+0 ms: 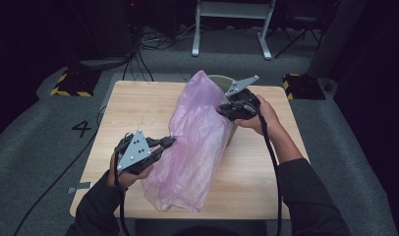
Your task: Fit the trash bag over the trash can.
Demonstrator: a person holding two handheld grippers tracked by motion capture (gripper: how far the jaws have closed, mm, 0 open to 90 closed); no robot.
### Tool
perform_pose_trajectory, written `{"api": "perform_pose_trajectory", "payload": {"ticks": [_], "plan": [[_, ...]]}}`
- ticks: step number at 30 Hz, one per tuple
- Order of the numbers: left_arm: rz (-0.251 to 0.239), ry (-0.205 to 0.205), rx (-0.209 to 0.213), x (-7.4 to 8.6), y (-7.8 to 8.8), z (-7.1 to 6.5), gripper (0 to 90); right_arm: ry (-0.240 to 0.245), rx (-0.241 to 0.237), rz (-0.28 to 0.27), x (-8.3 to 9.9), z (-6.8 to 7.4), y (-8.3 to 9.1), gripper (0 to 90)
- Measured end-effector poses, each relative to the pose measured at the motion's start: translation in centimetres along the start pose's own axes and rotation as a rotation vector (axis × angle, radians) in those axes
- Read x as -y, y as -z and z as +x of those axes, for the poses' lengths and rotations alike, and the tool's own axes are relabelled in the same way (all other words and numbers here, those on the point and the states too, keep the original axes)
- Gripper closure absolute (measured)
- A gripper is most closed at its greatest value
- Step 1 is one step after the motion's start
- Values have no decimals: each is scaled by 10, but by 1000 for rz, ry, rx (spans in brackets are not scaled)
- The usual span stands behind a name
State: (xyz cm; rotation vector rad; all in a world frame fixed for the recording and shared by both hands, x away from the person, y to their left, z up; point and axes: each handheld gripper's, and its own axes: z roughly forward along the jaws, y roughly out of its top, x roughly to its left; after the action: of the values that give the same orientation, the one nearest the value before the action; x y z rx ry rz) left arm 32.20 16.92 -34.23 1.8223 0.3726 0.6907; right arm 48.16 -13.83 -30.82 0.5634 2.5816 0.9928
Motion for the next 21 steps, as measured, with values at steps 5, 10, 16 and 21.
{"api": "perform_pose_trajectory", "payload": {"ticks": [5,10,16,21], "plan": [[33,-5,-6,-3,-16,1,900,-84,81,-206,-4,1,23,477],[54,-9,-4,-2,-29,2,900,-23,175,-244,-15,10,28,473],[40,-15,-1,-5,-34,2,900,33,165,-167,-22,14,20,695],[-2,0,-5,-10,-26,6,900,31,72,-63,-12,7,1,900]]}}
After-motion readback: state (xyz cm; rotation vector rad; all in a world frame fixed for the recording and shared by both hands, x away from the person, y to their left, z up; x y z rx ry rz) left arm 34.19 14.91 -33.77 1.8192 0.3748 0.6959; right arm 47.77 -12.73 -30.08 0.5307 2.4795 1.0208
